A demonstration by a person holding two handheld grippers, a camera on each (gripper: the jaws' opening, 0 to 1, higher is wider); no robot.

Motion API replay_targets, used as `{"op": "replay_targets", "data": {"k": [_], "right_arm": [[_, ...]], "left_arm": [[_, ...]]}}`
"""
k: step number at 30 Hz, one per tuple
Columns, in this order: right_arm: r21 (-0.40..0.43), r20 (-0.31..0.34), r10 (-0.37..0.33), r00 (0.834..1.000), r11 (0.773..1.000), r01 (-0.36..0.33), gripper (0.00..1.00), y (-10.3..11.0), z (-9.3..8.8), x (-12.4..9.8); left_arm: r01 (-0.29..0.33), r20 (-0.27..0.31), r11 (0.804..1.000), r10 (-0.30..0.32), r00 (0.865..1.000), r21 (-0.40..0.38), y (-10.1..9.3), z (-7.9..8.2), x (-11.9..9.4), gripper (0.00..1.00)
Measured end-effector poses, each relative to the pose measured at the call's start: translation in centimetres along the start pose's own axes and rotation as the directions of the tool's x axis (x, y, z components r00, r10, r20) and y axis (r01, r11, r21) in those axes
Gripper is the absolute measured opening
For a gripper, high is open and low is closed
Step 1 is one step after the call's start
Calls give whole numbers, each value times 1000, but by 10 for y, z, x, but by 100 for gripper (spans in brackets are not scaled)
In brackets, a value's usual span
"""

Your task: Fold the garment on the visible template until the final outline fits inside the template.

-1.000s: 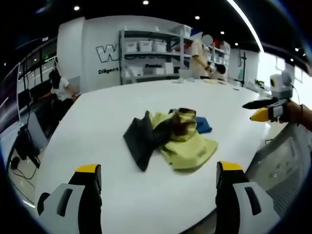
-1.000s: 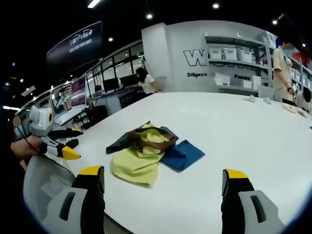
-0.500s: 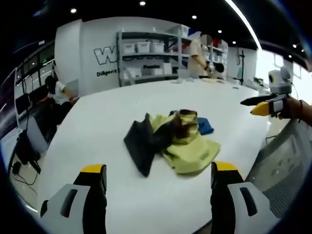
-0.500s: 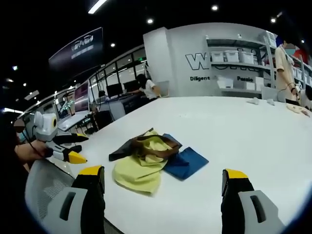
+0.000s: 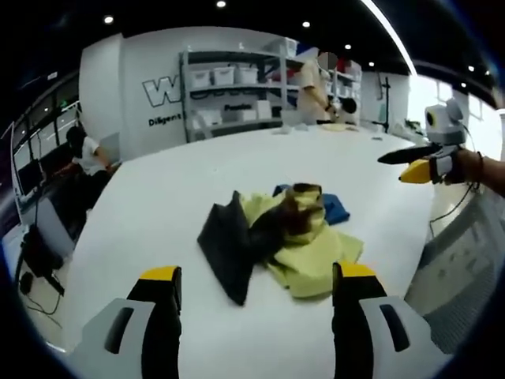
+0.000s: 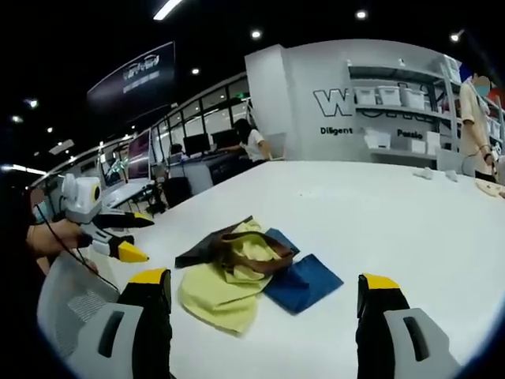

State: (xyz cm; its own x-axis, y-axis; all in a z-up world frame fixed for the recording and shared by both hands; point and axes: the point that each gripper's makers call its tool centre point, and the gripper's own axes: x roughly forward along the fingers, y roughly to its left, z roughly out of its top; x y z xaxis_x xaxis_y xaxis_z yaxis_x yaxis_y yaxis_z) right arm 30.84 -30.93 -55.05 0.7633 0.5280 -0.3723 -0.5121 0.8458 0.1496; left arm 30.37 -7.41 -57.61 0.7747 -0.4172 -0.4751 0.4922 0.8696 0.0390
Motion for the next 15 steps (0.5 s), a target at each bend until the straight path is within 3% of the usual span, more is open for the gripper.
{"op": "replay_targets", "data": {"k": [11, 15], "right_arm": [[4, -21, 42, 999, 999, -42, 93, -4, 4, 31], [1, -36, 66, 997, 998, -66, 90, -2, 2, 44]], "left_arm": [[42, -20, 999, -42, 999, 14, 2, 6, 28, 68], [68, -25, 997, -67, 997, 38, 1, 9, 38, 60]]}}
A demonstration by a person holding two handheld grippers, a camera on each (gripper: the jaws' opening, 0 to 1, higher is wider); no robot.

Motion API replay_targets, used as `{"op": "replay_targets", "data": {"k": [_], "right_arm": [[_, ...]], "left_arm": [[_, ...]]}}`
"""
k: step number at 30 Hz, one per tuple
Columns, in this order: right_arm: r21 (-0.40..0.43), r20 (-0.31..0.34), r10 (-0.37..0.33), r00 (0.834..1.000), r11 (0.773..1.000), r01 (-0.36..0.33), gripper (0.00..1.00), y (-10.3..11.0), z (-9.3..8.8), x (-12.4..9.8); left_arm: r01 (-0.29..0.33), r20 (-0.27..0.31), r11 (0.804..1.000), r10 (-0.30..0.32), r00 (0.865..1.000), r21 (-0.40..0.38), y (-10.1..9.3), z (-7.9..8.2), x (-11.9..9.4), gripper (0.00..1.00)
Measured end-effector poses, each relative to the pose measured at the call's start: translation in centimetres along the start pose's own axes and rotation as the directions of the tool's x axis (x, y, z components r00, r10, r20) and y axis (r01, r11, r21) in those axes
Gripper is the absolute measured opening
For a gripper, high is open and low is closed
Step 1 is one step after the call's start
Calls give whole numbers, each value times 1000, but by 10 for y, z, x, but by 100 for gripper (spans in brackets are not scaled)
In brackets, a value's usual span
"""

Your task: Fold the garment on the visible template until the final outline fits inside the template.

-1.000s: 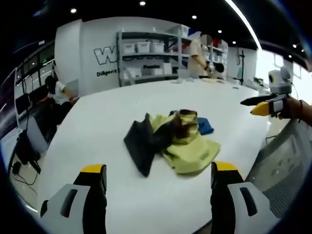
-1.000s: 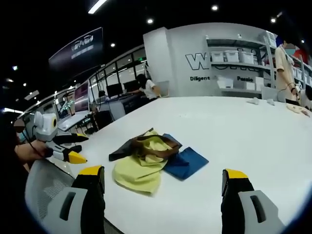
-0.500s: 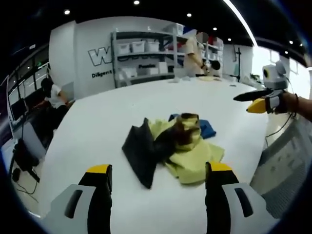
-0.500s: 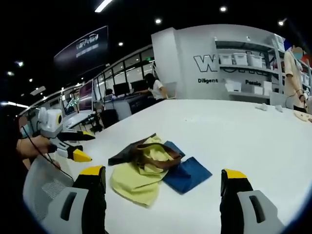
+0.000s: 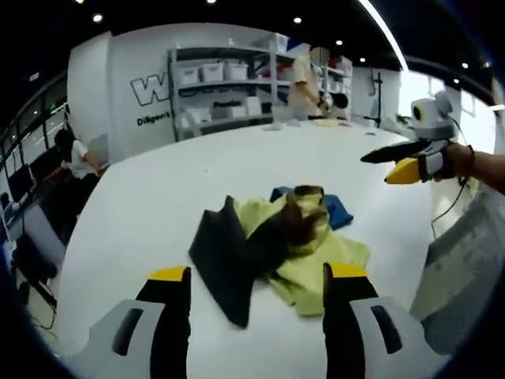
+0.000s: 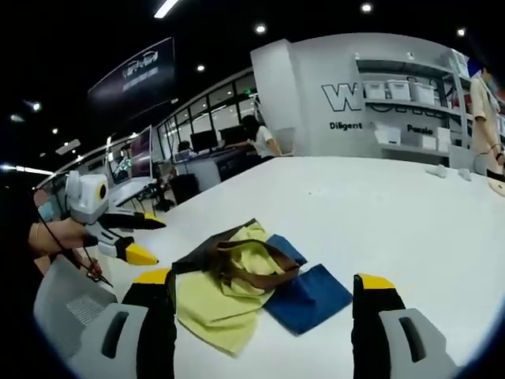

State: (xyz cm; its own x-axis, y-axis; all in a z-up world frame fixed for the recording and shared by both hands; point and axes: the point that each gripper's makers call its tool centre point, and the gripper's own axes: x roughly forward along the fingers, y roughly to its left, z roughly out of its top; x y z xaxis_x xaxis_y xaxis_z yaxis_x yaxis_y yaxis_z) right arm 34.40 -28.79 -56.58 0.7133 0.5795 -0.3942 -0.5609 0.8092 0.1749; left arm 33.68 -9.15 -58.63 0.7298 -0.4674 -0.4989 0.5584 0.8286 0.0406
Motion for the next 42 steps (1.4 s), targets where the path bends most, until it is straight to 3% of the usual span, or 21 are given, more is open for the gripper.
{"op": "replay_targets", "data": {"k": [14, 26, 32, 37, 42], "right_arm": [[-25, -49, 34, 998, 999, -36, 79, -11, -15, 28], [-123, -103, 62, 993, 990, -75, 58, -18, -35, 49], [-188, -117, 58, 991, 979, -80, 41, -26, -41, 58], [-193, -140, 65, 988, 977, -92, 35, -30, -48, 64], [-210, -184, 70, 980, 972, -108, 28, -31, -59, 69]], "left_arm": [[65, -53, 996, -61, 997, 64, -10, -7, 35, 41], [122, -79, 992, -120, 990, 25, -19, -14, 57, 23], [137, -102, 989, -132, 986, 53, -22, -16, 67, 17], [141, -115, 988, -134, 984, 62, -22, -20, 71, 15], [144, -132, 987, -133, 982, 77, -22, -24, 75, 4]]}}
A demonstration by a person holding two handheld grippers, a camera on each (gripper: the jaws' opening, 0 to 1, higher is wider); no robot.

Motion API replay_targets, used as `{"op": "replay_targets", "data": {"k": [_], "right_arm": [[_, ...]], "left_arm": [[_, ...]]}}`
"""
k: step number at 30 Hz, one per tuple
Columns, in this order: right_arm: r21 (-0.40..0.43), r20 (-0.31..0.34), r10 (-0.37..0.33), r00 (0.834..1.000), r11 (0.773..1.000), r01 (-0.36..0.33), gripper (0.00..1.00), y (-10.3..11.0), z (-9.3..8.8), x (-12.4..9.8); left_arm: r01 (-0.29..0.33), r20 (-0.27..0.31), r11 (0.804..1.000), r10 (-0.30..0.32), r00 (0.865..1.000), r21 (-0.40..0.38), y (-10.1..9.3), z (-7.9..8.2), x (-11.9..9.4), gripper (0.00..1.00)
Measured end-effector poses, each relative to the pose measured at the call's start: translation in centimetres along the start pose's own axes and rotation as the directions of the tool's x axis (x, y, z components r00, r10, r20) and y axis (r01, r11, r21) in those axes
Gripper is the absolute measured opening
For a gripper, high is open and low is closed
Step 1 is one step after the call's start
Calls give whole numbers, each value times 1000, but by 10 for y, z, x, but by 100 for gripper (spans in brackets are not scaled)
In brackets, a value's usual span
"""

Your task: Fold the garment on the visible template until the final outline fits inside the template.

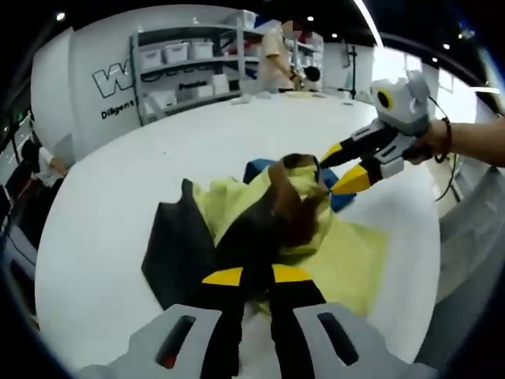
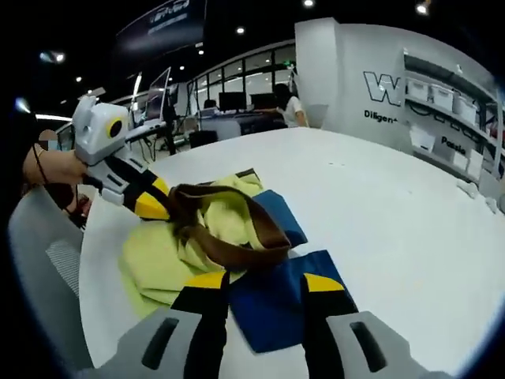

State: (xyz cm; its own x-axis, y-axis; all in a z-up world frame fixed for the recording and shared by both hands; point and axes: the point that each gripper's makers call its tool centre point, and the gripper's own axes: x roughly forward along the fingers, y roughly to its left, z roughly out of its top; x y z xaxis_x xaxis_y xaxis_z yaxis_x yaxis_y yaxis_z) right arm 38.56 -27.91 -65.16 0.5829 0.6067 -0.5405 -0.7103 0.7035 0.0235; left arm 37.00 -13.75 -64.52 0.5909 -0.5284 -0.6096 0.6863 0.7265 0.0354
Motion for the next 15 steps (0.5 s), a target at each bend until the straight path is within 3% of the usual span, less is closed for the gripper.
{"op": "replay_targets", "data": {"k": [7, 13, 15], "right_arm": [[-38, -51, -6, 999, 999, 4, 11, -1, -10, 7], [2, -20, -13, 1000, 1000, 13, 10, -2, -4, 15], [9, -24, -17, 1000, 1000, 18, 4, -3, -4, 18]], "left_arm": [[5, -1, 1000, -5, 1000, -14, 1, 0, 0, 0], [-1, 12, 1000, 1, 1000, -17, 4, 3, -4, 0], [-3, 15, 1000, 3, 1000, -21, 5, 3, -5, 0]]}}
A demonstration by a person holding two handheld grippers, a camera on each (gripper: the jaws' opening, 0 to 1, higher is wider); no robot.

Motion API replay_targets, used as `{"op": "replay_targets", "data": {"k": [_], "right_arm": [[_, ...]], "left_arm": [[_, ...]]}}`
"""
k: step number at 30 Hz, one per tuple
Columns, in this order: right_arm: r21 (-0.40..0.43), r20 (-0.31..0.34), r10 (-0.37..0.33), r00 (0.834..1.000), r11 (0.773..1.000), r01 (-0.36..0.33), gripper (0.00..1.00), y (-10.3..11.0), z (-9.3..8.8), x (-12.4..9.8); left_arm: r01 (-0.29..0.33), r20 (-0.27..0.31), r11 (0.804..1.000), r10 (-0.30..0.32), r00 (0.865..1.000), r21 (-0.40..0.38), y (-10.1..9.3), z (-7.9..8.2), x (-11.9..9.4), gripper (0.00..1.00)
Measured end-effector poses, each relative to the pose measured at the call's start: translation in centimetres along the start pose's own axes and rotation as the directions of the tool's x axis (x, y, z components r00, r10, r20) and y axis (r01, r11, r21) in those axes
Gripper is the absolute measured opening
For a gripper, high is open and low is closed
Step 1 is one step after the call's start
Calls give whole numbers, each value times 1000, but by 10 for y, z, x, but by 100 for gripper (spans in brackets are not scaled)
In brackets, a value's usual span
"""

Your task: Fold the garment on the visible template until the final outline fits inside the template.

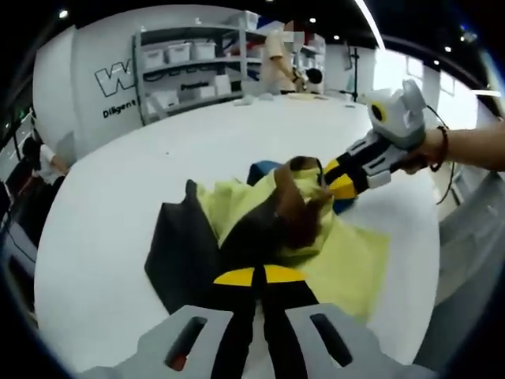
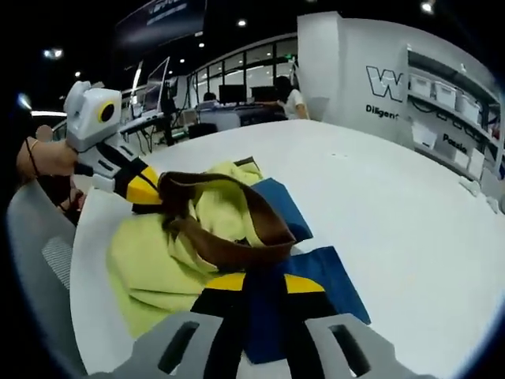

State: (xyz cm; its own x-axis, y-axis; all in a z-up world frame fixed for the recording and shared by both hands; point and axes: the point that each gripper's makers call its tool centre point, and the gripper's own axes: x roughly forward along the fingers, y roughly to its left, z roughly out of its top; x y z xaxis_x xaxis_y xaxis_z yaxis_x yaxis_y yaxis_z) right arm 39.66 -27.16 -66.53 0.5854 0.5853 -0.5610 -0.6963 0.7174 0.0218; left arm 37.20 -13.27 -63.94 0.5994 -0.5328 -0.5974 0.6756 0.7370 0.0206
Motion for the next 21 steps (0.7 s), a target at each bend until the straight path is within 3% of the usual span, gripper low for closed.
{"op": "replay_targets", "data": {"k": [1, 13, 21], "right_arm": [[5, -2, 0, 1000, 1000, 0, 0, 0, 0, 1], [45, 1, -17, 1000, 999, 17, 0, -6, 5, -13], [28, 29, -17, 999, 999, 16, 0, -6, 22, -31]], "left_arm": [[-4, 5, 1000, 4, 1000, -2, 1, 1, -1, 0], [-50, 54, 999, 50, 997, -7, 18, 19, -16, 0], [-97, 86, 995, 97, 992, -11, 32, 29, -28, 0]]}}
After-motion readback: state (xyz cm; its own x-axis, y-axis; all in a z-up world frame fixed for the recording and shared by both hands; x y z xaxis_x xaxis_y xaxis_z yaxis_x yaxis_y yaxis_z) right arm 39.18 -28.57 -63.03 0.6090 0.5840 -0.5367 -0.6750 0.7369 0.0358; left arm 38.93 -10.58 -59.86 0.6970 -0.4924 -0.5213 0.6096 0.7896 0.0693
